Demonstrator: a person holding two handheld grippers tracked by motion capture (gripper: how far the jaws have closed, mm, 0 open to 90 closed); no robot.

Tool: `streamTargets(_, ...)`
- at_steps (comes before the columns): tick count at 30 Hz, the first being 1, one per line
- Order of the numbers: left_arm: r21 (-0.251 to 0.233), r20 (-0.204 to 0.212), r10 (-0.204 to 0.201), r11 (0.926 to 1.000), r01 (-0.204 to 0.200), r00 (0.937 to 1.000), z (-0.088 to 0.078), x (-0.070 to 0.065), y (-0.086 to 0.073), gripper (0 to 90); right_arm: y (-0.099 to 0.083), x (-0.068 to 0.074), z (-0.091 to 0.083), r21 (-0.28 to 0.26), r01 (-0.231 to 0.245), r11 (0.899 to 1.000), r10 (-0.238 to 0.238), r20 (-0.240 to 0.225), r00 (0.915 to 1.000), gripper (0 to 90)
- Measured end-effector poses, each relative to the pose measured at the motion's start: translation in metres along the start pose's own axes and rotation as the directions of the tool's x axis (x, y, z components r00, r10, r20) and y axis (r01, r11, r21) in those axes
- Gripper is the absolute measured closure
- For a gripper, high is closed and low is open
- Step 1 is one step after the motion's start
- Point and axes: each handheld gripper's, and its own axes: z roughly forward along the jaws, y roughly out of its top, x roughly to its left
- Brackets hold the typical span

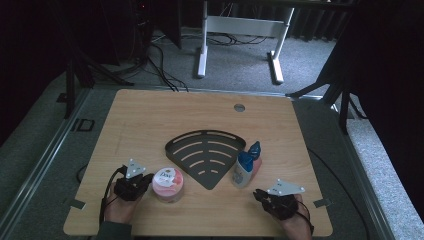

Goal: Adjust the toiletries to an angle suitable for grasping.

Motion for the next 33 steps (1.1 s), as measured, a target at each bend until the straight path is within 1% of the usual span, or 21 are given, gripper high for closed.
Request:
streamTargets(2, 0.002, 0.011, 0.008, 1.0, -0.008, 0.9999, 0.001, -0.003, 0.001, 89.5, 0.003, 0.005, 0.007, 0.006, 0.012, 1.0, -0.012, -0.018, 0.9998, 80.4)
streamTargets(3, -0.001, 0.015, 0.013, 0.9999, -0.013, 0.9998, 0.002, -0.005, 0.002, 89.5, 0.007, 0.009, 0.012, 0.007, 0.025, 1.0, -0.025, -0.033, 0.9991, 80.4)
streamTargets(4, 0.0, 0.023, 0.017, 0.9999, -0.017, 0.9996, 0.003, -0.007, 0.002, 89.5, 0.007, 0.009, 0.012, 0.007, 0.025, 1.0, -0.025, -0.033, 0.9991, 80.4)
streamTargets(7, 0.003, 0.037, 0.031, 0.9995, -0.031, 0.9988, 0.005, -0.012, 0.005, 89.4, 0.013, 0.018, 0.018, 0.0, 0.061, 0.998, -0.061, -0.059, 0.9964, 80.3)
streamTargets(8, 0.001, 0.043, 0.035, 0.9994, -0.035, 0.9985, 0.006, -0.014, 0.005, 89.5, 0.015, 0.021, 0.02, -0.003, 0.064, 0.998, -0.064, -0.069, 0.9955, 80.2)
streamTargets(11, 0.003, 0.064, 0.053, 0.9986, -0.053, 0.9966, 0.009, -0.021, 0.008, 89.4, 0.022, 0.029, 0.026, -0.013, 0.085, 0.996, -0.086, -0.098, 0.9914, 80.1)
streamTargets(12, 0.003, 0.064, 0.053, 0.9986, -0.053, 0.9966, 0.009, -0.021, 0.008, 89.4, 0.022, 0.029, 0.026, -0.013, 0.085, 0.996, -0.086, -0.098, 0.9914, 80.1)
streamTargets(13, 0.003, 0.079, 0.071, 0.9975, -0.071, 0.9944, 0.012, -0.027, 0.009, 89.4, 0.024, 0.031, 0.028, -0.015, 0.091, 0.996, -0.092, -0.108, 0.9899, 80.1)
streamTargets(14, 0.004, 0.083, 0.076, 0.997, -0.077, 0.9936, 0.013, -0.029, 0.01, 89.3, 0.028, 0.037, 0.035, -0.015, 0.109, 0.994, -0.11, -0.124, 0.9861, 79.8)
streamTargets(15, 0.002, 0.089, 0.077, 0.997, -0.077, 0.9931, 0.015, -0.031, 0.011, 89.2, 0.029, 0.039, 0.037, -0.013, 0.117, 0.993, -0.118, -0.128, 0.9848, 79.6)
streamTargets(17, 0.006, 0.098, 0.091, 0.9957, -0.092, 0.991, 0.017, -0.034, 0.012, 89.1, 0.031, 0.041, 0.042, -0.008, 0.129, 0.992, -0.129, -0.135, 0.9824, 79.3)
streamTargets(20, 0.005, 0.107, 0.094, 0.9955, -0.095, 0.9898, 0.02, -0.038, 0.014, 88.6, 0.035, 0.044, 0.048, -0.013, 0.141, 0.99, -0.141, -0.145, 0.9794, 79.0)
streamTargets(23, 0.004, 0.114, 0.1, 0.9948, -0.102, 0.9884, 0.022, -0.04, 0.015, 87.9, 0.039, 0.046, 0.053, -0.02, 0.146, 0.989, -0.148, -0.146, 0.9782, 78.9)
streamTargets(25, 0.004, 0.113, 0.102, 0.9947, -0.103, 0.9883, 0.022, -0.04, 0.015, 84.9, 0.042, 0.046, 0.055, -0.026, 0.144, 0.989, -0.146, -0.151, 0.9776, 78.3)
streamTargets(26, 0.008, 0.111, 0.1, 0.9948, -0.102, 0.9887, 0.023, -0.039, 0.015, 84.9, 0.042, 0.046, 0.055, -0.026, 0.144, 0.989, -0.146, -0.151, 0.9776, 78.3)
streamTargets(27, 0.012, 0.113, 0.103, 0.9944, -0.105, 0.9882, 0.023, -0.037, 0.014, 79.0, 0.045, 0.047, 0.057, -0.031, 0.148, 0.989, -0.151, -0.158, 0.9759, 77.2)
streamTargets(29, 0.01, 0.11, 0.105, 0.9943, -0.106, 0.9884, 0.021, -0.035, 0.013, 76.7, 0.046, 0.048, 0.058, -0.035, 0.148, 0.988, -0.152, -0.166, 0.9743, 76.1)
streamTargets(32, 0.004, 0.103, 0.102, 0.9947, -0.103, 0.9894, 0.017, -0.029, 0.013, 67.8, 0.049, 0.052, 0.059, -0.039, 0.159, 0.986, -0.164, -0.173, 0.9713, 72.1)
streamTargets(33, -0.001, 0.103, 0.1, 0.995, -0.1, 0.9896, 0.015, -0.027, 0.012, 66.4, 0.049, 0.053, 0.06, -0.041, 0.165, 0.985, -0.17, -0.174, 0.9701, 71.0)
